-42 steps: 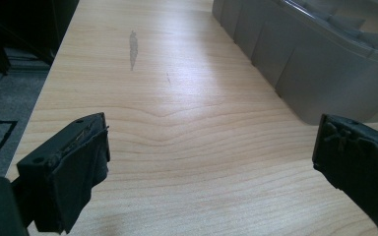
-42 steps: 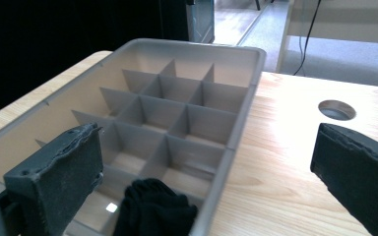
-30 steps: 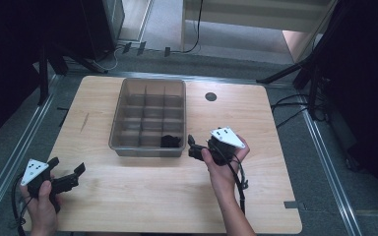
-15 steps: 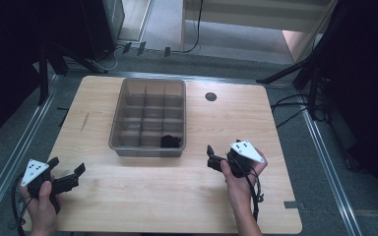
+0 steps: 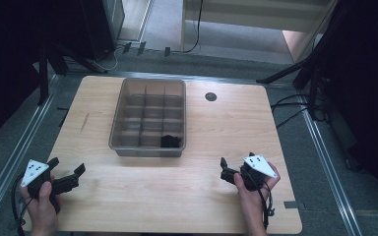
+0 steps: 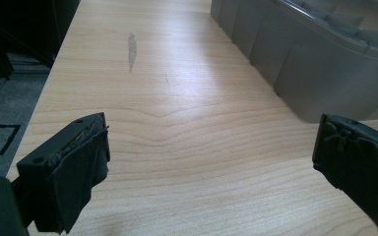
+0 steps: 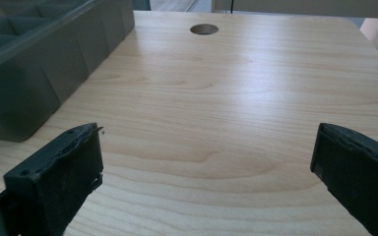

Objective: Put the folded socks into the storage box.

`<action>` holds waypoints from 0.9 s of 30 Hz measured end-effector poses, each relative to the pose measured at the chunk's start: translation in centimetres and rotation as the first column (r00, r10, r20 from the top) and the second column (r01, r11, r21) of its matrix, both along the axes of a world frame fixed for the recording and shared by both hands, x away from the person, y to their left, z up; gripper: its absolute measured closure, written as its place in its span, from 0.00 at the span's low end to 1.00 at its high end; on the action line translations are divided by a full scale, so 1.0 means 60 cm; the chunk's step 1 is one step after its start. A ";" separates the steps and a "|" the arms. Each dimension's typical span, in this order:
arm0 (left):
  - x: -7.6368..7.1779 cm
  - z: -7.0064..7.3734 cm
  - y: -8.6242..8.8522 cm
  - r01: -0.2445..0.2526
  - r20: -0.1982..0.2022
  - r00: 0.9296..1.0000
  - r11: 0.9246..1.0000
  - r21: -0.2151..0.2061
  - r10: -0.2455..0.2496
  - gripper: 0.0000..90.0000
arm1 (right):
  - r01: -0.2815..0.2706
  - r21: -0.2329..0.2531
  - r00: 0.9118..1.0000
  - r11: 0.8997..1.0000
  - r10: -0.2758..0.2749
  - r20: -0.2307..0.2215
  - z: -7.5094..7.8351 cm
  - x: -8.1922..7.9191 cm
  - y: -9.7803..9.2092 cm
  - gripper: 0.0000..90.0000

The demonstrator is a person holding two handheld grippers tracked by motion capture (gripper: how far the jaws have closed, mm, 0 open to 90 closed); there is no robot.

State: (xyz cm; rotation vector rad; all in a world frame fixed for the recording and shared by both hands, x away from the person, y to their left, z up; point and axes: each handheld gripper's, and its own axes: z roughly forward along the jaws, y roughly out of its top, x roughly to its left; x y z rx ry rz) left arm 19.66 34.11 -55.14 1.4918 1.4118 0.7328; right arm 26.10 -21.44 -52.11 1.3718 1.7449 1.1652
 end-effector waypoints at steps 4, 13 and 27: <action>0.000 0.000 0.000 -0.001 0.001 1.000 1.000 0.002 0.001 0.01 | 0.013 -0.002 1.000 1.000 -0.013 -0.002 -0.005 -0.005 -0.016 0.00; -0.001 0.000 -0.001 -0.001 0.004 1.000 1.000 0.003 0.001 0.01 | 0.064 -0.027 0.998 0.998 -0.065 -0.017 -0.019 -0.019 -0.057 0.00; -0.002 0.000 0.001 -0.001 0.000 1.000 1.000 -0.004 0.001 0.01 | 0.148 -0.016 0.988 0.989 -0.149 -0.036 -0.028 -0.044 -0.122 0.00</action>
